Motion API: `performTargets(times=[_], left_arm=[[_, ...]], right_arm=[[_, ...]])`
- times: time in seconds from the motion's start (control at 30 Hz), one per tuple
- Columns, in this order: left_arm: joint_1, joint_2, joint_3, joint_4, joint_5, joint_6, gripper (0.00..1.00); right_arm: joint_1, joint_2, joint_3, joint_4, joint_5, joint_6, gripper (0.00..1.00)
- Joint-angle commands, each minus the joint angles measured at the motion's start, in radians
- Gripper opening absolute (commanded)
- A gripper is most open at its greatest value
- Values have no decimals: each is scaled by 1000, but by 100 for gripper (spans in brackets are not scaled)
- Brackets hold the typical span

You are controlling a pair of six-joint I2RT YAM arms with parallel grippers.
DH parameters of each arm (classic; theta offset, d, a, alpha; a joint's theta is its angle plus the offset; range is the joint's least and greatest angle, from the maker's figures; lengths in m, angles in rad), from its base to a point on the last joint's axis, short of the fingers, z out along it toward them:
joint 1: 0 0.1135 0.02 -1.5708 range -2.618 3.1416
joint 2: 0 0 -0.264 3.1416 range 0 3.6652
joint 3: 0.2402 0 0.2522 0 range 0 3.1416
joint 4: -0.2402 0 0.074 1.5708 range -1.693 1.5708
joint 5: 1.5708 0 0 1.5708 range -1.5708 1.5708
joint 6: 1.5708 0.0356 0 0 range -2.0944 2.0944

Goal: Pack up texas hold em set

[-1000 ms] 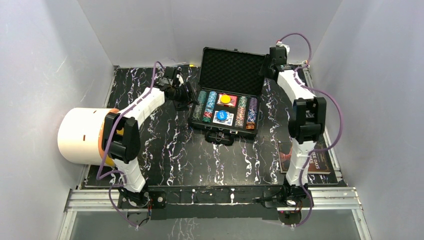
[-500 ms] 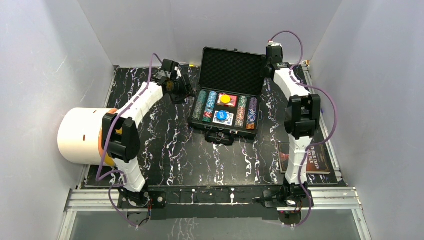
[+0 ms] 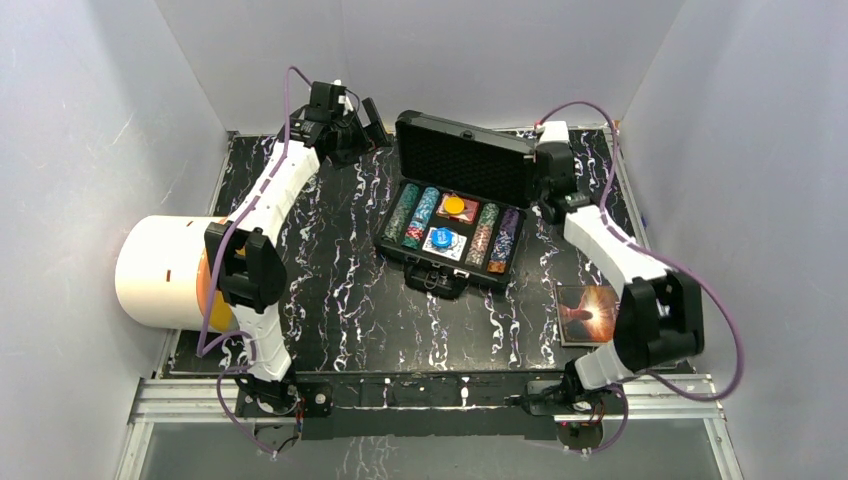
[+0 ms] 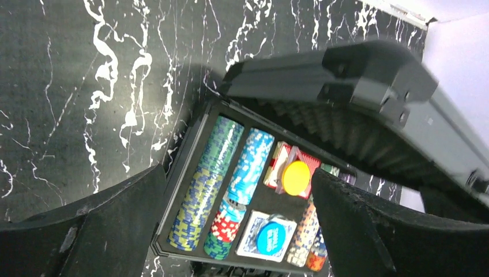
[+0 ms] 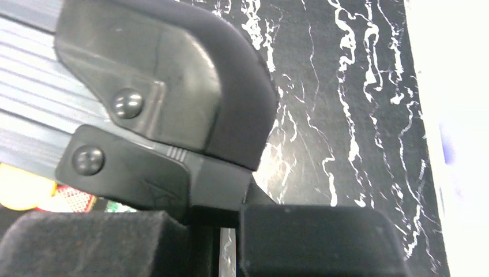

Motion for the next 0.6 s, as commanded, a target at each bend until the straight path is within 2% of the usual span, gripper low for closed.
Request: performTargets(times=[0.0,0.1,0.23,0.43,0.5,0.57], left_arm=[[5,-22,70,12,-53,39,98],[4,-44,64,26,-72,45,98],[6,-92,8,44,-126,31,99],[5,-160,-68,108,-172,4,98],[5,-162,-63,115,-155,-1,98],[6,-156,-56,115,-134,-9,98]], right_arm=[[69,-224,-140,98,39,-172,0],[94,-303,-208,58,43,-190,1],[145,-393,-272,-1,29,-202,15],[242,-454,-322,-71,114,-235,18],[278,-467,-317,-107,130,-233,29],[308,-493,-313,-148,132,-219,45]])
